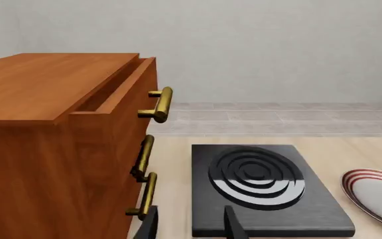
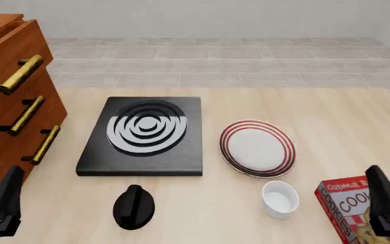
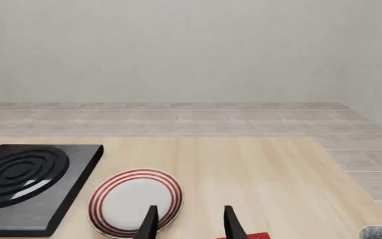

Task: Pick the akita bowl in the top layer of the wooden cabinet and place it on the plate.

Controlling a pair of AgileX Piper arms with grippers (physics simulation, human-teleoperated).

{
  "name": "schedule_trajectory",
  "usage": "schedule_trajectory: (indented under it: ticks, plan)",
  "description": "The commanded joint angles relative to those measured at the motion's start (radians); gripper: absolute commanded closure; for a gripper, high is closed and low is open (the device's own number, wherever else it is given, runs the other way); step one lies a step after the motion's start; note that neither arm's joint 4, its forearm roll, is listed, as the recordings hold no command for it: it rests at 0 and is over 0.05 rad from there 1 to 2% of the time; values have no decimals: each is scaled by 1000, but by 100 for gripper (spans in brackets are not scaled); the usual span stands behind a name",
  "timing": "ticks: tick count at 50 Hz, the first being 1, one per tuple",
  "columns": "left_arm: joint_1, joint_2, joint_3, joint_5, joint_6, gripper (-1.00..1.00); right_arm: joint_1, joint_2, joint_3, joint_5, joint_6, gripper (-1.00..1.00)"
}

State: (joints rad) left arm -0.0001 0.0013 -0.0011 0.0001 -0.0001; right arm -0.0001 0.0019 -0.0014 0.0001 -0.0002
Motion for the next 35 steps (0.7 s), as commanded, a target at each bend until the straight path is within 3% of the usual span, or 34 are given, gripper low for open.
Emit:
schedule_trajectory:
  ticks: [1,15,35]
  plan:
    - [-2,2,-3,1,1,-100,0,1,-4,5,-1,-100]
    - [-21,50,-17,-36,15,-100,-3,-1,-7,12,3,-100]
    - [-59,230,-159,-85,24,-100,7,0,-9,20,-11,-100]
